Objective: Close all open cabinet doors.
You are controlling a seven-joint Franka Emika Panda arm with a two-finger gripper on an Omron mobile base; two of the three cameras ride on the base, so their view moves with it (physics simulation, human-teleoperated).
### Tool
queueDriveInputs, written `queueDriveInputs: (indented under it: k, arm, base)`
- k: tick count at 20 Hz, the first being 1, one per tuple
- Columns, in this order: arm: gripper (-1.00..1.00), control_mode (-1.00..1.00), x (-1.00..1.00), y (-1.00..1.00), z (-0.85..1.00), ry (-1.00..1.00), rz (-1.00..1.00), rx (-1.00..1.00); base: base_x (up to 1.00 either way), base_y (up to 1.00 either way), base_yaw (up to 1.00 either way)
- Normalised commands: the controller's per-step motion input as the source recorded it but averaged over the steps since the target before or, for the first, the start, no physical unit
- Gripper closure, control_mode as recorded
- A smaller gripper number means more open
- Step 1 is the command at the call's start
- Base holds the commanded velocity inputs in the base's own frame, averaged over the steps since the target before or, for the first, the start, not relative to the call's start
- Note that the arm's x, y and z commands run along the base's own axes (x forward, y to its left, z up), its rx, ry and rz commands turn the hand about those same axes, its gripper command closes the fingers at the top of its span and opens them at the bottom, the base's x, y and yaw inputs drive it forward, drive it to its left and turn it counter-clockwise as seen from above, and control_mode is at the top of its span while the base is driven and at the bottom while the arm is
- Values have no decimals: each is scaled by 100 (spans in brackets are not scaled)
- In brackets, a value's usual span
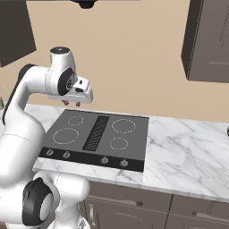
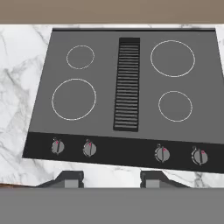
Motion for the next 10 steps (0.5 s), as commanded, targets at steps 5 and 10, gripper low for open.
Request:
queueDriveInputs:
  k: [5,10]
  arm:
    - [-100,-100,-57,0,-2,-1,0,0]
    - [-100,-100,-100,-19,0,-9,-3,0]
  base:
    - [0,0,0]
    - [0,0,0]
